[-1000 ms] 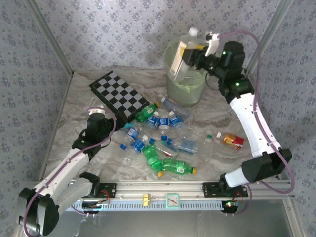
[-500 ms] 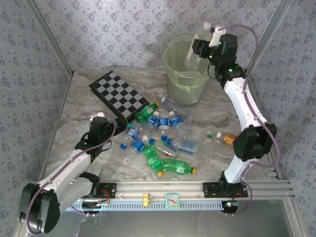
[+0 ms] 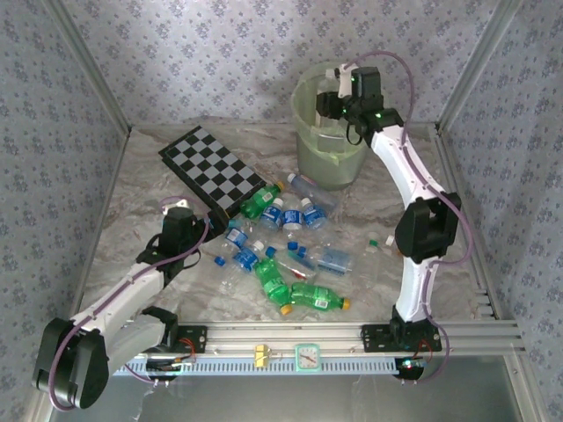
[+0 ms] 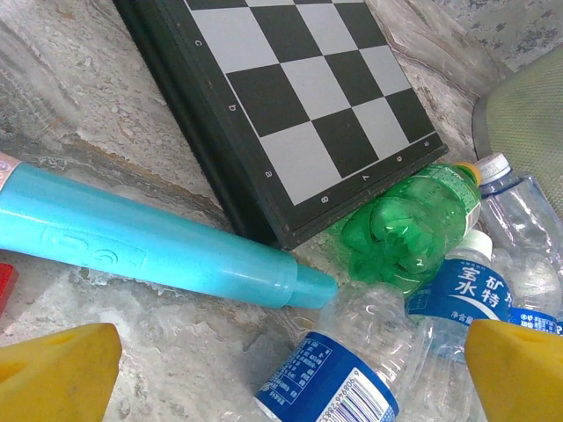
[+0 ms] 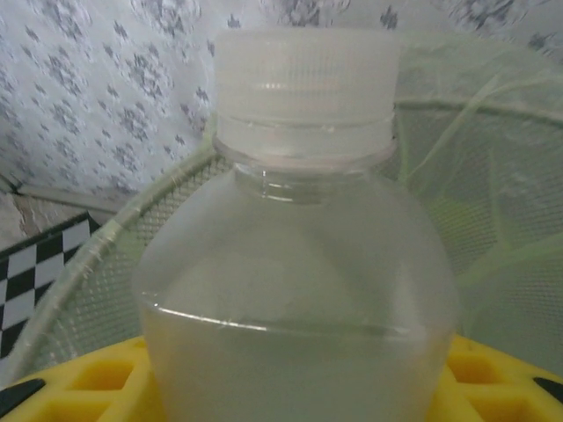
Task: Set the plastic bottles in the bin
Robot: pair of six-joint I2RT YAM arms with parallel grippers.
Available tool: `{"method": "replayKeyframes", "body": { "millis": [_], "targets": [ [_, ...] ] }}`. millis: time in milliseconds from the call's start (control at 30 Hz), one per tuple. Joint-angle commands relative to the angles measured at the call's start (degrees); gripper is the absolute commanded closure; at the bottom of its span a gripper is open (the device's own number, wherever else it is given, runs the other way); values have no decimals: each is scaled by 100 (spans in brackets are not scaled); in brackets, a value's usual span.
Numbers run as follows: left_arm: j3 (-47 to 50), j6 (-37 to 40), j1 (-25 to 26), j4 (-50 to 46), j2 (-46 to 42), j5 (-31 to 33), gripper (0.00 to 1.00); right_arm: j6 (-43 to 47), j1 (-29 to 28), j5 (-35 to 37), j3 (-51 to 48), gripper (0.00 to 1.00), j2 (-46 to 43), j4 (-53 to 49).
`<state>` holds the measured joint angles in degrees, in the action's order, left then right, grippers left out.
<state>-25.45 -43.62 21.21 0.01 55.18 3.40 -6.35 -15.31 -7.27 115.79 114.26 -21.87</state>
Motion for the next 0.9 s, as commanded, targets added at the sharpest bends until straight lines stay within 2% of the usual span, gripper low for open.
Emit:
{"method": "replayKeyframes", "body": {
  "millis": [0,67,233,333,600,767,867],
  "targets": [
    [-152,-3,-29,-36,-133,-87,0,269,-31,192,479,43,238,-631],
    [-162,10,-29,-70,-164,-77,0,316,-59,239,593,37,289,-696],
    [-170,114,-29,-89,-183,-143,0,380,-112,237,1077,11,321,-1022],
    [-175,204,-32,-35,-162,-236,0,372,-132,241,1378,2,203,-1232],
    [-288,504,-15,234,-35,-551,0,220,-132,528,1107,0,-859,-1814],
    [-490,623,39,339,273,-694,0,-248,-125,588,-276,0,-1946,-1702],
    [-697,750,123,342,526,-791,0,-445,-164,978,-1203,0,-2691,-1645]
  ]
}}
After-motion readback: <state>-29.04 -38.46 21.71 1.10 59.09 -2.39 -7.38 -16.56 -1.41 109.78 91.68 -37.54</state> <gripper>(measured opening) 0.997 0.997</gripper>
